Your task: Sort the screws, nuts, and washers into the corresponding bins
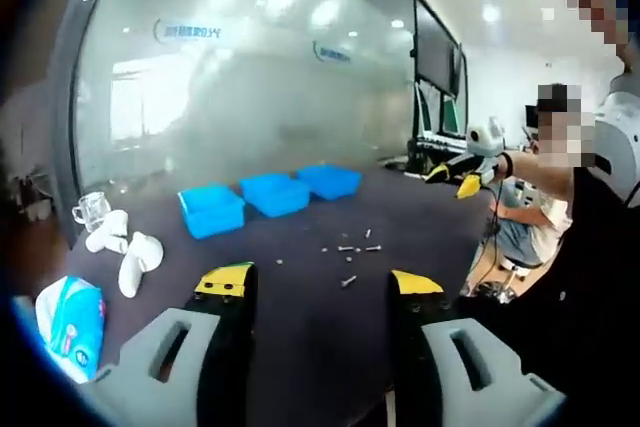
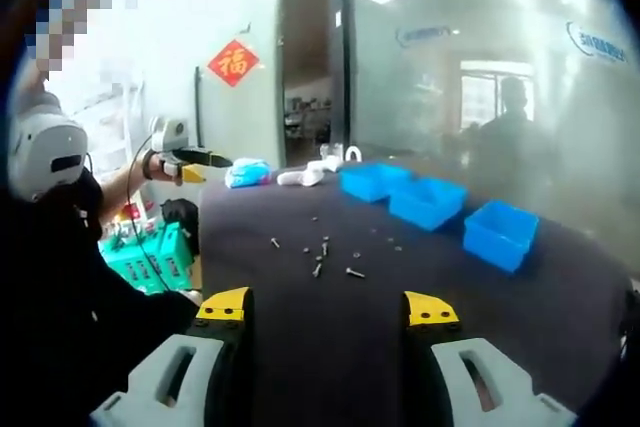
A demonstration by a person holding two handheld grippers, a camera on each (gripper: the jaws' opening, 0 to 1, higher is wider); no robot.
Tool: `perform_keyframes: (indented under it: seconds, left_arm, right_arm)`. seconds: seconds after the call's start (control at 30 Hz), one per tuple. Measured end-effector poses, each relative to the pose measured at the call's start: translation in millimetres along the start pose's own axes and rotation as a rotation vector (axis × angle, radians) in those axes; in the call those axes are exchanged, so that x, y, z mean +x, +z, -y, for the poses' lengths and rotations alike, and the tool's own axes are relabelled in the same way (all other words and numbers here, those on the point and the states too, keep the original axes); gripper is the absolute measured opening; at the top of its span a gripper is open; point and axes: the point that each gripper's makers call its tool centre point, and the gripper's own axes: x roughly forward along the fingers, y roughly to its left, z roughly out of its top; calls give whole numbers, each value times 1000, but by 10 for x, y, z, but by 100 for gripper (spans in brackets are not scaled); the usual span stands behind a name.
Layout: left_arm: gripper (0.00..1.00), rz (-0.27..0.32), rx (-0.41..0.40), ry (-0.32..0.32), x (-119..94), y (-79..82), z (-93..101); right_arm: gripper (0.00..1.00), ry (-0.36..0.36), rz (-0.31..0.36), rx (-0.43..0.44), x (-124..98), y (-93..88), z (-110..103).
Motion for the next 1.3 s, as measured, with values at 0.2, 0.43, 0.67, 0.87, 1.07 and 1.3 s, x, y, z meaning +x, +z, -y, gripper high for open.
perform_keyframes:
  seconds: [0.2, 0.43, 0.67, 0.87, 1.07, 1.3]
  left_arm:
    - [52, -13, 7, -9, -1, -21, 15]
    - [52, -24, 21, -23, 8, -36, 49]
    - [52, -35, 19, -30, 16, -86, 43]
    - [52, -49, 25, -43, 20, -99, 45]
    - [52, -43, 14, -44, 25, -115, 29]
    - [52, -45, 11, -45, 16, -125, 11]
  right_arm:
    - [54, 13, -16, -15, 42, -9, -4]
    - [53, 29, -42, -29, 96, -25, -11]
    - [53, 54, -79, -54, 178, -60, -30]
    - [53, 89, -112, -74, 259, -41, -48]
    - [53, 103, -129, -84, 348, 19, -15]
    - [51, 128, -163, -113, 458, 34, 5]
